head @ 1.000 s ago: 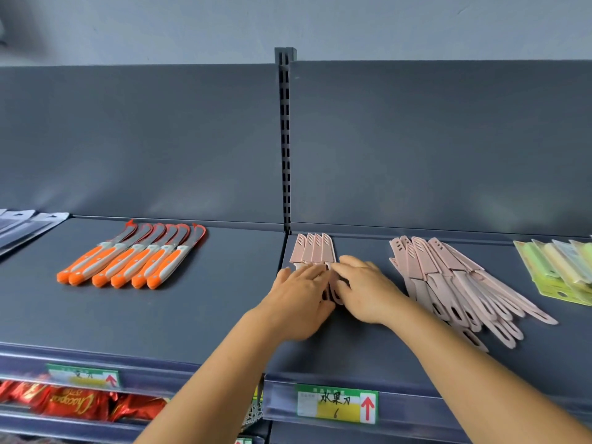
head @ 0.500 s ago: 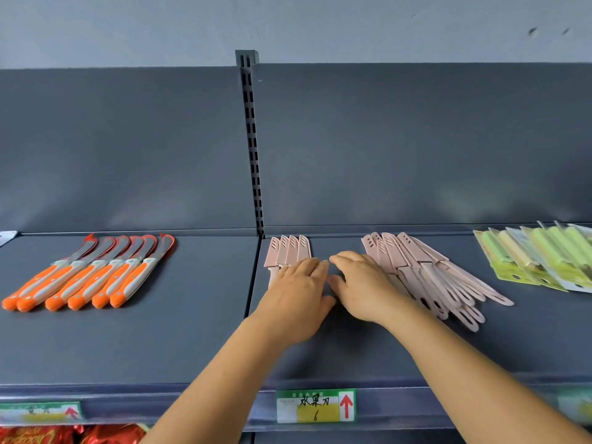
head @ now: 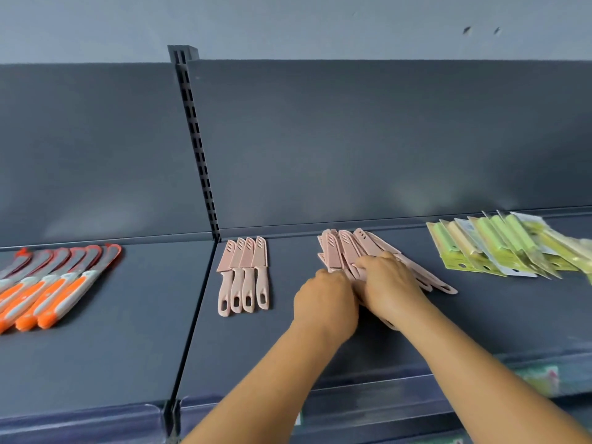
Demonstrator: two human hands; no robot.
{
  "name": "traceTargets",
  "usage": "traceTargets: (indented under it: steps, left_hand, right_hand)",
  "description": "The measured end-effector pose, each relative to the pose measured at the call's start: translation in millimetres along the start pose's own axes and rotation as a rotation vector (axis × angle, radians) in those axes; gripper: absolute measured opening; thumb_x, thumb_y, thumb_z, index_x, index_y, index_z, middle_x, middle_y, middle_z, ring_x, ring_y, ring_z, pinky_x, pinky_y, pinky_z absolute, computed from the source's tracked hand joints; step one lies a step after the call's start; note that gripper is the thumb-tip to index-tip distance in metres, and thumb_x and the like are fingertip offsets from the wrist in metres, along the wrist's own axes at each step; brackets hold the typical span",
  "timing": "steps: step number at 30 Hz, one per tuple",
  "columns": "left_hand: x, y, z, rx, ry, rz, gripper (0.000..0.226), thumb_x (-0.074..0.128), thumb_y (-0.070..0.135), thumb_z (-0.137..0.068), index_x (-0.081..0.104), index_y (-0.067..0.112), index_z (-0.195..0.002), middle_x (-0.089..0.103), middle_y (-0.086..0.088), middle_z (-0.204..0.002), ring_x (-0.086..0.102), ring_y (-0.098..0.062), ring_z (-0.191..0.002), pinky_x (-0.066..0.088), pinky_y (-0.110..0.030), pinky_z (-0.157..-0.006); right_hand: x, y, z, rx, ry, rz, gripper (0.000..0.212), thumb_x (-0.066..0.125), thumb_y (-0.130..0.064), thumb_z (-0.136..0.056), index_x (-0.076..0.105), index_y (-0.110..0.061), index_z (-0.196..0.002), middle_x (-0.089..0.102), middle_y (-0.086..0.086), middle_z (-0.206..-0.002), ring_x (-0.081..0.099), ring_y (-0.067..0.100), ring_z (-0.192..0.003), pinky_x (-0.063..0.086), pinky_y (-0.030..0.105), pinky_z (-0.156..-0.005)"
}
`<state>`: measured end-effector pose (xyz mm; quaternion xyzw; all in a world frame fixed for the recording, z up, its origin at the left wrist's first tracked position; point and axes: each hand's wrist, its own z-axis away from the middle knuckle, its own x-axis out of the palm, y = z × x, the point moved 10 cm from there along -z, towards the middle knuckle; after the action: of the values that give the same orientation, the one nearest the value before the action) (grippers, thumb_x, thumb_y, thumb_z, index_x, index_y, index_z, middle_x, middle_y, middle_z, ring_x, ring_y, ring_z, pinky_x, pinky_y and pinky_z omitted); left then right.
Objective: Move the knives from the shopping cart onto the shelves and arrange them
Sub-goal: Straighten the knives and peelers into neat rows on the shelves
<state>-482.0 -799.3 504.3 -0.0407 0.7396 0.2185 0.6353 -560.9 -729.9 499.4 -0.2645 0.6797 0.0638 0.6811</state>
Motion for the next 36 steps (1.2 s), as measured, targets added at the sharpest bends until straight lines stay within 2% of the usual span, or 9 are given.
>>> traceTargets:
  steps: [6,9,18,22,25,28,30,32,36]
  left_hand:
    - [-3,-17,-3,-0.115,-0.013,-0.119,0.033,0.052,0.010,-0.089,0.049,0.008,-0.123,0.052,-0.015,-0.119,0.059,-0.033,-0.104,0.042,-0.032,-0.071]
    - [-7,-27,-3,-0.154,0.002,-0.109,0.030,0.050,0.007,-0.088,0.051,0.006,-0.118,0.054,-0.015,-0.118,0.059,-0.033,-0.104,0.045,-0.033,-0.076]
    - [-16,-43,5,-0.204,0.117,0.004,0.021,0.051,0.009,-0.094,0.056,0.008,-0.115,0.057,-0.010,-0.111,0.062,-0.029,-0.095,0.040,-0.030,-0.066]
    - [-27,-59,14,-0.197,0.221,0.150,0.040,0.049,0.008,-0.094,0.046,0.019,-0.132,0.056,-0.010,-0.112,0.059,-0.030,-0.095,0.044,-0.033,-0.071]
    - [-41,-76,21,-0.232,0.286,0.171,0.041,0.045,0.010,-0.096,0.049,0.026,-0.133,0.055,-0.006,-0.111,0.053,-0.021,-0.078,0.036,-0.026,-0.060]
    - [-49,-92,27,-0.299,0.269,0.160,0.034,0.042,0.009,-0.096,0.061,0.024,-0.120,0.052,-0.003,-0.109,0.048,-0.018,-0.073,0.027,-0.025,-0.046]
    - [-50,-96,30,-0.329,0.246,0.143,0.028,0.042,0.006,-0.092,0.065,0.020,-0.100,0.047,-0.001,-0.100,0.043,-0.019,-0.069,0.021,-0.022,-0.043]
    - [-48,-97,31,-0.342,0.223,0.132,0.021,0.042,0.002,-0.088,0.055,0.015,-0.078,0.045,-0.003,-0.091,0.037,-0.019,-0.064,0.021,-0.022,-0.042]
    - [-39,-101,26,-0.347,0.195,0.145,0.018,0.043,0.002,-0.088,0.060,0.008,-0.084,0.059,-0.012,-0.096,0.055,-0.029,-0.082,0.048,-0.035,-0.060]
  right_hand:
    - [-7,-1,-3,0.008,0.039,-0.008,0.024,0.059,-0.031,-0.088,0.063,-0.015,-0.106,0.060,0.009,-0.111,0.057,0.029,-0.100,0.044,0.030,-0.075]
    - [-7,-3,-5,0.015,0.045,-0.008,0.021,0.058,-0.025,-0.088,0.063,-0.015,-0.106,0.062,0.010,-0.110,0.056,0.028,-0.094,0.043,0.030,-0.071]
    - [-9,-4,-4,0.016,0.096,0.009,0.014,0.057,-0.018,-0.089,0.062,-0.016,-0.101,0.062,0.005,-0.100,0.058,0.024,-0.088,0.041,0.029,-0.063]
    - [-10,-5,-2,-0.017,0.137,0.018,0.021,0.055,-0.021,-0.091,0.064,-0.018,-0.110,0.063,0.006,-0.109,0.058,0.025,-0.096,0.049,0.033,-0.076]
    - [-11,-7,-2,-0.027,0.121,0.010,0.024,0.054,-0.022,-0.092,0.063,-0.016,-0.113,0.064,0.007,-0.110,0.059,0.026,-0.098,0.051,0.033,-0.079]
    - [-9,-8,-3,-0.007,0.088,0.038,0.017,0.054,-0.020,-0.091,0.062,-0.016,-0.106,0.066,0.006,-0.105,0.059,0.024,-0.089,0.046,0.029,-0.068]
    - [-8,-9,-3,0.017,0.068,0.072,0.015,0.055,-0.020,-0.092,0.061,-0.016,-0.104,0.065,0.005,-0.102,0.057,0.022,-0.082,0.041,0.027,-0.063]
    - [-8,-10,-4,0.036,0.049,0.087,0.016,0.055,-0.019,-0.091,0.060,-0.015,-0.105,0.065,0.005,-0.102,0.054,0.022,-0.080,0.040,0.027,-0.062]
    - [-11,-14,-5,0.063,0.026,0.093,0.014,0.055,-0.013,-0.087,0.060,-0.015,-0.100,0.065,0.007,-0.103,0.051,0.024,-0.078,0.038,0.027,-0.062]
